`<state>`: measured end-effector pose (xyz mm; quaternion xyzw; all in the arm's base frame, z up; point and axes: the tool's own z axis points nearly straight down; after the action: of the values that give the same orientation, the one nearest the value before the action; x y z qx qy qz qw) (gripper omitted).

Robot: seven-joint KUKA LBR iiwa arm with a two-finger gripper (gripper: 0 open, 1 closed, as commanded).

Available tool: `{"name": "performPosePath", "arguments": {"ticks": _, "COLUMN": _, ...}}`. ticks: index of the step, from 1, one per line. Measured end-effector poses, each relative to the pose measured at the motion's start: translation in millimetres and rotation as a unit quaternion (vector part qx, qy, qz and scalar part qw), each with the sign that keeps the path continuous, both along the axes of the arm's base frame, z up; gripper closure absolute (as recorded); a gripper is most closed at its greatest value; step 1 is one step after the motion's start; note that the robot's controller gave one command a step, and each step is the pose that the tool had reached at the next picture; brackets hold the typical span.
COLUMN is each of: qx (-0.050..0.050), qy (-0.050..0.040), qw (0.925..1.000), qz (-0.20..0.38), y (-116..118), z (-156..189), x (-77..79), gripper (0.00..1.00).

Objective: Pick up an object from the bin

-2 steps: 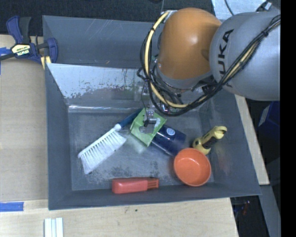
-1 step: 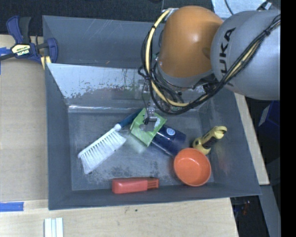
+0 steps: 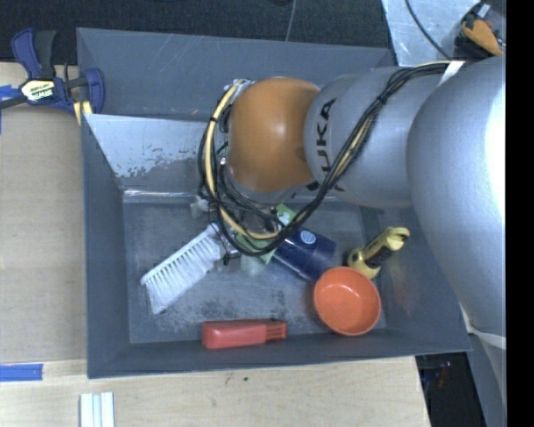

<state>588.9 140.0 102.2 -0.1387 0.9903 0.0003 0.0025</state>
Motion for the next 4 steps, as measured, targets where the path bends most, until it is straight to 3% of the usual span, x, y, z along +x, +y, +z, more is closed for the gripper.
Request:
{"name": "performPosePath", "arguments": {"ticks": 1, "qx": 0.001, "qy": -0.0060, "qw": 0.9982, "qz": 0.060, "y": 41, "z": 62, "x": 4.3, "gripper": 0.00}}
{"name": "performPosePath", "arguments": {"ticks": 2, "qx": 0.000, "qy": 0.0022, "qw": 0.9998, "qz": 0.019, "y": 51, "z": -2, "x": 9.6, "gripper": 0.00}}
{"name": "performPosePath", "arguments": {"ticks": 3, "qx": -0.001, "qy": -0.0066, "qw": 0.9696, "qz": 0.245, "y": 41, "z": -31, "x": -3.7, "gripper": 0.00}}
{"name": "performPosePath", "arguments": {"ticks": 4, "qx": 0.000, "qy": -0.0057, "qw": 0.9942, "qz": 0.107, "y": 63, "z": -28, "x": 8.4, "gripper": 1.00}}
